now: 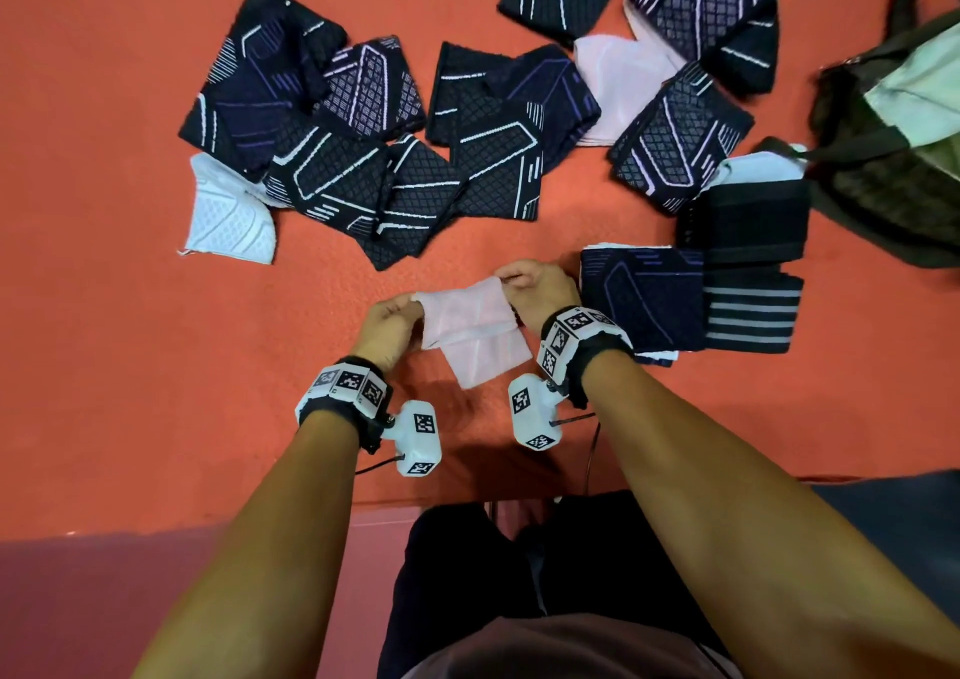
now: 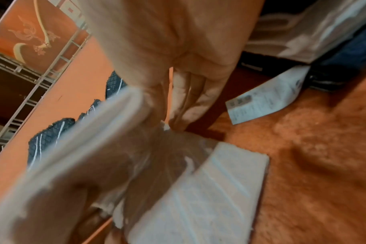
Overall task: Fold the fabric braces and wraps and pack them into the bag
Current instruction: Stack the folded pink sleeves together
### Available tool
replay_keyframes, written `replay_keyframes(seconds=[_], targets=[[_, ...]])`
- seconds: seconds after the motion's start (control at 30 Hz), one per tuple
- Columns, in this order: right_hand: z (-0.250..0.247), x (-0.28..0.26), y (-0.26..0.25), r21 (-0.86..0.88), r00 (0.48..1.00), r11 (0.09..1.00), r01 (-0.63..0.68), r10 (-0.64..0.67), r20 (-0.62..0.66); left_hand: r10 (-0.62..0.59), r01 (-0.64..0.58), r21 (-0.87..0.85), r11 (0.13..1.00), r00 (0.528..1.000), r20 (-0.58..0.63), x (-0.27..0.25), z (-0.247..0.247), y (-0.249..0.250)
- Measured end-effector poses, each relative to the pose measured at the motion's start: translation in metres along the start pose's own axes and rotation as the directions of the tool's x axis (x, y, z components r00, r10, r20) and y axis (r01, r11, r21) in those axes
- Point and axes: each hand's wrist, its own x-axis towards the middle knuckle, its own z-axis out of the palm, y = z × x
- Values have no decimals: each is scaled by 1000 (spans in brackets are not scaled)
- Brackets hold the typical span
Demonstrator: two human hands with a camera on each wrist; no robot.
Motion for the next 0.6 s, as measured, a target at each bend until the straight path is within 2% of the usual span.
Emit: replay_keyframes(seconds=[0.13,0.37,0.47,0.6], targets=[[5,1,-2,-14,999,1000,-18,18,37,-17,19,27,999,998,-56,2,6,4],[9,5,-8,-1,997,997,-82,82,8,7,-4,31,1000,997,-80,-1,11,11],[9,7,-16,50,995,994,-96,95,6,65,-65,-3,998,995,-79,-7,9,18],[-2,7,-26,107,998,993,-48,53,-47,179,-179,13,984,983,-40,-16,8,33]])
